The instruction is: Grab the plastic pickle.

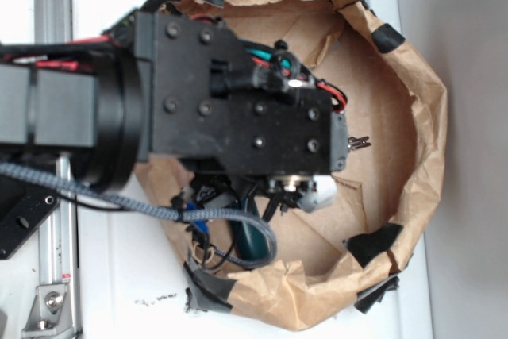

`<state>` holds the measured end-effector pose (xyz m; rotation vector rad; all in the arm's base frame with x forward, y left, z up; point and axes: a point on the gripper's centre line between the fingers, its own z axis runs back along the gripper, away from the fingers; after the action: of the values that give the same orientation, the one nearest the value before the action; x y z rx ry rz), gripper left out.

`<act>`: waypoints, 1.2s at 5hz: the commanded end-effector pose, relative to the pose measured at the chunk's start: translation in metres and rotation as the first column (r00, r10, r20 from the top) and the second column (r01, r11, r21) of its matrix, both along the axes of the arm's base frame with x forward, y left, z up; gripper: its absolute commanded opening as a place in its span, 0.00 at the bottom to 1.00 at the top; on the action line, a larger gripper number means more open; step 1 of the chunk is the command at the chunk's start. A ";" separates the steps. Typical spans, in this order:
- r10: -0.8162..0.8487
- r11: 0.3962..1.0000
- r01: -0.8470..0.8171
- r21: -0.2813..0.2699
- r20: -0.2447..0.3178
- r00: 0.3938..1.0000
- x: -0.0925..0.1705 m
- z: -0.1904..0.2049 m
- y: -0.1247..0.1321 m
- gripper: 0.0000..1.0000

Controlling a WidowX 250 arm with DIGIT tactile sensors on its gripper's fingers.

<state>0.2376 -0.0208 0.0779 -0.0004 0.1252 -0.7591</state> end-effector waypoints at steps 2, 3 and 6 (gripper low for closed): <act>-0.282 0.947 0.289 -0.137 0.067 0.957 0.011 -0.033 -0.048 1.00; -0.501 0.851 0.509 -0.131 0.090 0.861 -0.018 -0.037 -0.053 1.00; -0.485 0.850 0.509 -0.138 0.172 0.857 -0.033 -0.025 -0.072 1.00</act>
<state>0.2222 -0.0727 0.0515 -0.0834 -0.0474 -1.2695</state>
